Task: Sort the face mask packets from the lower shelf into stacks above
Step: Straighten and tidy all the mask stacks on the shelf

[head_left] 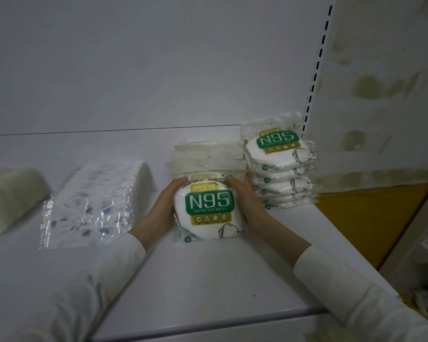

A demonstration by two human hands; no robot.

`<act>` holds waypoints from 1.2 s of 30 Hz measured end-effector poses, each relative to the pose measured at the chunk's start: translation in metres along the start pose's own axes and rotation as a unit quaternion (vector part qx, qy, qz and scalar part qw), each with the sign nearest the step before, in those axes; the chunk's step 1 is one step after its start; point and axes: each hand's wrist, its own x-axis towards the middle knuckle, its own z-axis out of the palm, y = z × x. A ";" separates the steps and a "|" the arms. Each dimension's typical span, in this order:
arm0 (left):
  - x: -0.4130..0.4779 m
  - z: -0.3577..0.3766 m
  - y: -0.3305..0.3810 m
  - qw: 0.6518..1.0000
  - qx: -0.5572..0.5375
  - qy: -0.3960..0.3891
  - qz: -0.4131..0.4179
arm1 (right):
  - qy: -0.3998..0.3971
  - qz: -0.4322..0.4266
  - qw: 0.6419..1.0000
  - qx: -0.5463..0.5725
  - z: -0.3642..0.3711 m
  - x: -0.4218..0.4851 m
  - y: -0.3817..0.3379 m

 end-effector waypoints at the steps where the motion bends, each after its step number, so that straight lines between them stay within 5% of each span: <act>1: -0.001 0.004 0.001 1.000 0.002 -0.001 -0.012 | 0.009 0.027 1.000 -0.001 0.002 0.000 0.001; 13: -0.002 0.003 0.004 0.999 0.035 0.036 0.016 | 0.036 0.033 0.998 -0.043 0.005 -0.012 -0.008; 21: -0.021 -0.006 0.054 0.952 0.216 0.109 0.189 | 0.040 -0.109 0.966 -0.231 -0.001 -0.047 -0.051; 29: -0.025 0.023 0.090 0.881 0.360 0.099 0.292 | 0.063 -0.185 0.903 -0.384 -0.009 -0.071 -0.098; 36: -0.011 0.068 0.098 0.838 0.448 0.032 0.308 | 0.143 -0.247 0.800 -0.527 -0.049 -0.074 -0.141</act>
